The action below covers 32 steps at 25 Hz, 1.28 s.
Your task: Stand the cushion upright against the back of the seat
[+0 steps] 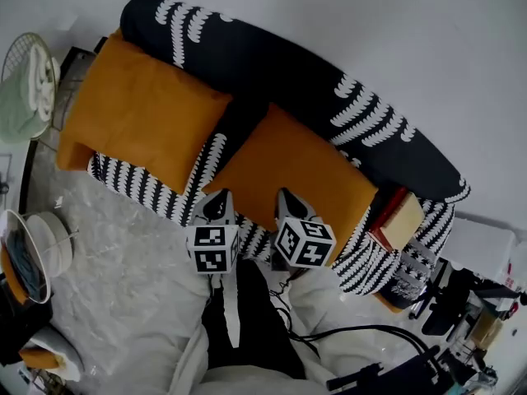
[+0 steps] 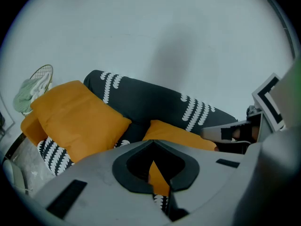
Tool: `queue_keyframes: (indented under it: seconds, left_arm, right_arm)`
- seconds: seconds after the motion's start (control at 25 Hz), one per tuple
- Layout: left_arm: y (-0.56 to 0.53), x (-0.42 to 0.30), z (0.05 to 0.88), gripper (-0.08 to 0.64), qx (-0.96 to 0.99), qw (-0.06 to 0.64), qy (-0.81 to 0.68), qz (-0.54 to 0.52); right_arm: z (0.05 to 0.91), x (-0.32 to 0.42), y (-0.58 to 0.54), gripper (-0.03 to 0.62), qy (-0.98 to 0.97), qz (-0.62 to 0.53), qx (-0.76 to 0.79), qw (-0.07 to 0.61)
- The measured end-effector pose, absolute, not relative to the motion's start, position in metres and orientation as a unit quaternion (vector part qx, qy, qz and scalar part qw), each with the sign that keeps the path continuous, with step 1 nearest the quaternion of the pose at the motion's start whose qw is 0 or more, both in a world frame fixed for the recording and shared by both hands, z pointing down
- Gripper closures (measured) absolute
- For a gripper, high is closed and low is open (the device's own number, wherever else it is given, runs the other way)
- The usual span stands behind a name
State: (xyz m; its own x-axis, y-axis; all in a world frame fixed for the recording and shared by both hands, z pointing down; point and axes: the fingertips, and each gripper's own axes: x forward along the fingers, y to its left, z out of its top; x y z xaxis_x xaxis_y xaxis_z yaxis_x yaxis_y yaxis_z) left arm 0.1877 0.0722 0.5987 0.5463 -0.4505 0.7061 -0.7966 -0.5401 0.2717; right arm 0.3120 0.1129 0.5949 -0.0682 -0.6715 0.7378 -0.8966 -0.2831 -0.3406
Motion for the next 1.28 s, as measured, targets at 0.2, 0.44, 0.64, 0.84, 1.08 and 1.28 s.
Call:
queue_keyframes:
  seconds: [0.2,0.44,0.64,0.84,1.08,1.28]
  left_arm:
    - [0.057,0.184,0.619,0.565,0.808,0.322,-0.407,0.278]
    - [0.046,0.17,0.643,0.565,0.766,0.362,-0.462,0.262]
    - [0.046,0.165,0.661,0.434,0.738,0.394,-0.482,0.259]
    - [0.051,0.154,0.683,0.375,0.709,0.42,-0.502,0.263]
    - [0.07,0.15,0.721,0.325,0.654,0.486,-0.523,0.25]
    - [0.084,0.162,0.757,0.319,0.623,0.53,-0.522,0.241]
  right_arm:
    - [0.614,0.321,0.086,0.529,-0.596,0.436,0.657,0.148]
    - [0.638,0.341,0.049,0.528,-0.61,0.43,0.641,0.181]
    - [0.656,0.354,0.022,0.426,-0.626,0.42,0.622,0.213]
    - [0.676,0.359,-0.008,0.4,-0.642,0.396,0.603,0.26]
    - [0.716,0.377,-0.045,0.362,-0.644,0.369,0.595,0.308]
    - [0.748,0.393,-0.064,0.341,-0.643,0.353,0.584,0.348]
